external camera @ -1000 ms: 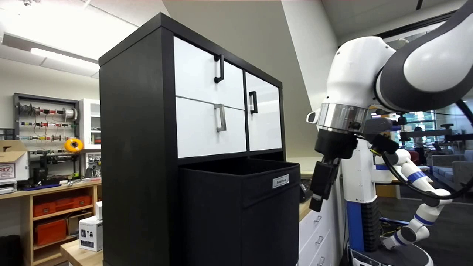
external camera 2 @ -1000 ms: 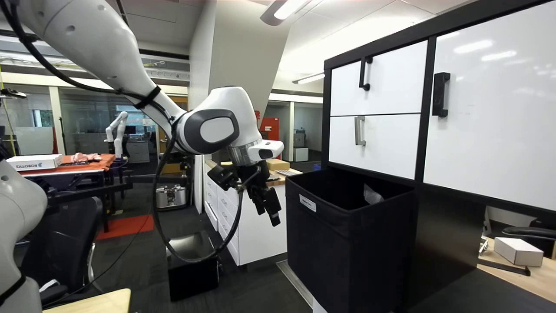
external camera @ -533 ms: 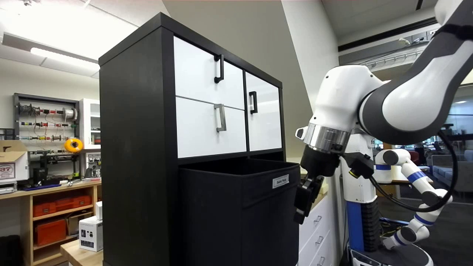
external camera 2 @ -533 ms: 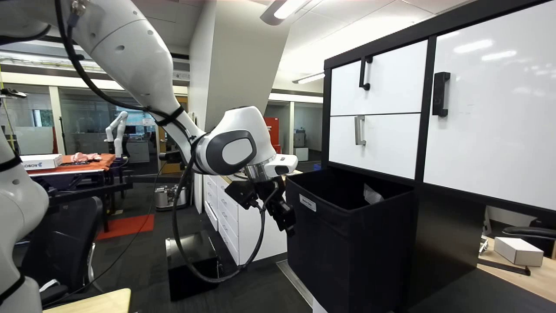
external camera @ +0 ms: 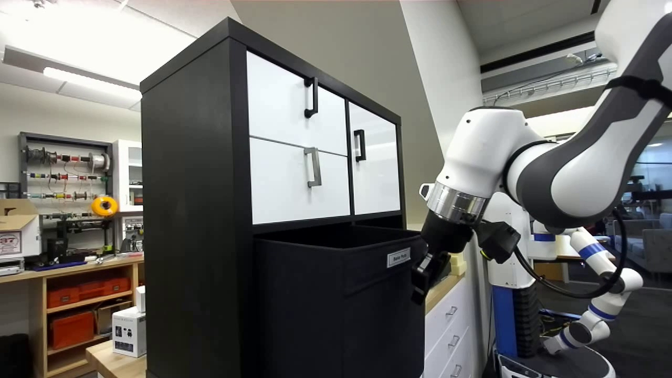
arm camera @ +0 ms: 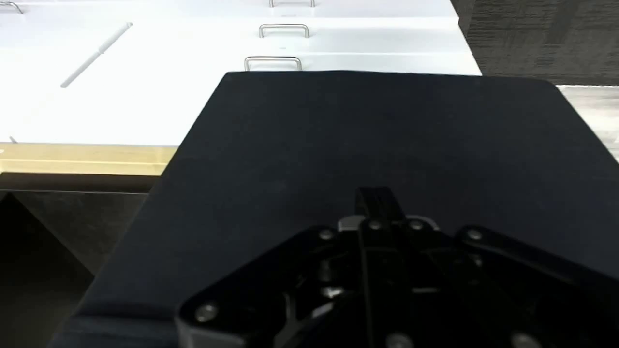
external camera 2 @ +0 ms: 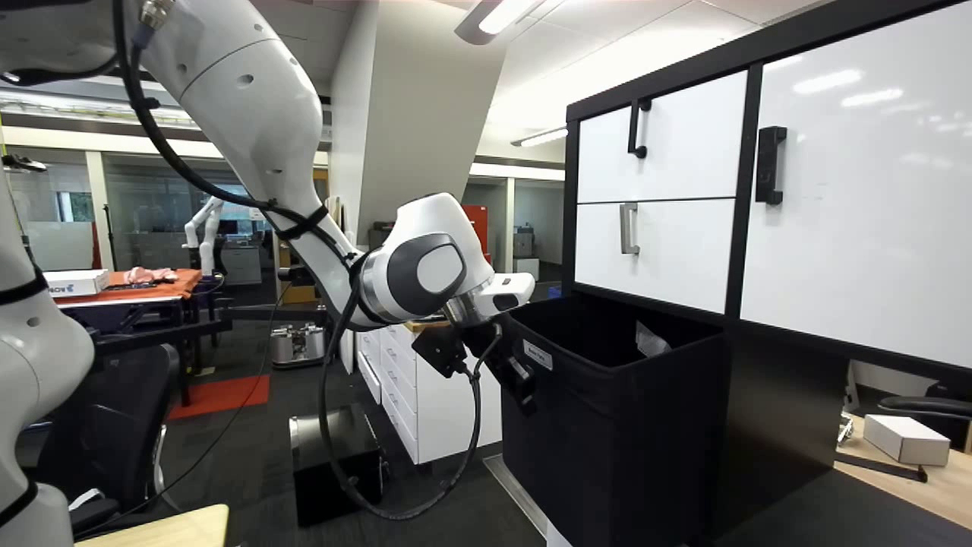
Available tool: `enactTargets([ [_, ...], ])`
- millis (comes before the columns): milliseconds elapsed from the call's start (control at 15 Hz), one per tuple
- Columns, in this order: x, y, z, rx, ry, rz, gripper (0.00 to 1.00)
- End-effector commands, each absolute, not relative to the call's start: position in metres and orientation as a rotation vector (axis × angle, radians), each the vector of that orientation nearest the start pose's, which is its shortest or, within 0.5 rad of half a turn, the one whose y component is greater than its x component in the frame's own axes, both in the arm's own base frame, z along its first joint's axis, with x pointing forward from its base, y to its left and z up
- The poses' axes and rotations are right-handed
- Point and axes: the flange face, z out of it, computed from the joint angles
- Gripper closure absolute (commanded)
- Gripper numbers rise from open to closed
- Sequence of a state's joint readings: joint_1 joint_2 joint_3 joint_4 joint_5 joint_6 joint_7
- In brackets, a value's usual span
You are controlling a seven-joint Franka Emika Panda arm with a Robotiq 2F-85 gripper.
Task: Push the black basket into the bottom of the black cabinet
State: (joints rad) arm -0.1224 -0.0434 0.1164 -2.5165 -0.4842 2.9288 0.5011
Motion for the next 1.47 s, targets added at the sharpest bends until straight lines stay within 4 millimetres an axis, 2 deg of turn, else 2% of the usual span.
enactTargets([
  [0,0.509,0.023,0.341,-3.129,0.147,-0.845,0.99],
  [600,0.560,0.032,0.345,-3.123,0.167,-0.945,0.99],
  [1400,0.638,0.038,0.322,-3.095,0.131,-0.992,0.99],
])
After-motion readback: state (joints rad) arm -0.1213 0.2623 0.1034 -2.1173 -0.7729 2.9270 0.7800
